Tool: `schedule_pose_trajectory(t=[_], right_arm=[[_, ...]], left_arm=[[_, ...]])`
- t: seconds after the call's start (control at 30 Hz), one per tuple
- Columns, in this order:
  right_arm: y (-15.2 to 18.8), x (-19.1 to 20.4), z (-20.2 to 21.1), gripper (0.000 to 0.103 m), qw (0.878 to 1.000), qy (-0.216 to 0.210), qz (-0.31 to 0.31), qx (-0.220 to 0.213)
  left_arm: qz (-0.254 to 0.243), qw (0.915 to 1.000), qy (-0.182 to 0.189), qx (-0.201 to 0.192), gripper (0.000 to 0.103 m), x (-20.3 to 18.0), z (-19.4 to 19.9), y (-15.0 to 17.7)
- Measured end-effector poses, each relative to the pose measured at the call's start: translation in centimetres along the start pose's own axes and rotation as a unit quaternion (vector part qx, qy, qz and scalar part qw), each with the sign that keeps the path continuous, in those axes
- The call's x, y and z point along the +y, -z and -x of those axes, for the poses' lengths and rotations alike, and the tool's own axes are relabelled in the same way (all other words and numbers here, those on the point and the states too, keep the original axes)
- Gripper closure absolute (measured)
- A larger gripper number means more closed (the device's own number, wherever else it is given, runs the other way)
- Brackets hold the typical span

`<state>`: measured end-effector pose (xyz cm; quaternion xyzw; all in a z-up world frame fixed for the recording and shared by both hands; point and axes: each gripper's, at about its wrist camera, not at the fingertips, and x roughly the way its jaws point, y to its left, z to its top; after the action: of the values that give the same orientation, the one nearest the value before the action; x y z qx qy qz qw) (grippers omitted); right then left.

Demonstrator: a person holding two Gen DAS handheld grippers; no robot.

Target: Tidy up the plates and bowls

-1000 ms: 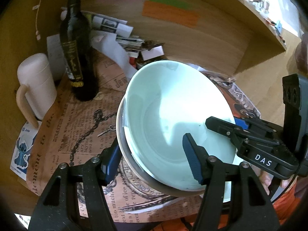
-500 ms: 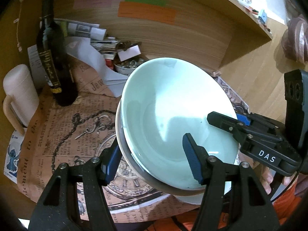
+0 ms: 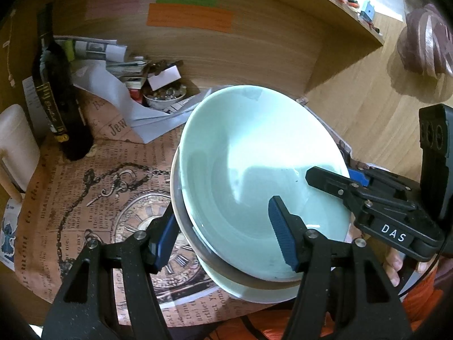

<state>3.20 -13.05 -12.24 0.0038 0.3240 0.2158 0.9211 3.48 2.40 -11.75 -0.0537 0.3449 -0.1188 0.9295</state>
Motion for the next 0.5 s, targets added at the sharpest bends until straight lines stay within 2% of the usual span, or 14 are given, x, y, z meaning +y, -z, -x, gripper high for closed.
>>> schedule_pose_trajectory(t=[0.5], right_arm=[[1.6,-1.9,0.7,0.073,1.0,0.009,-0.015,0.019]], left_arm=[[-0.007,0.9997,0.011,0.019,0.04,-1.8,-1.1,0.9]])
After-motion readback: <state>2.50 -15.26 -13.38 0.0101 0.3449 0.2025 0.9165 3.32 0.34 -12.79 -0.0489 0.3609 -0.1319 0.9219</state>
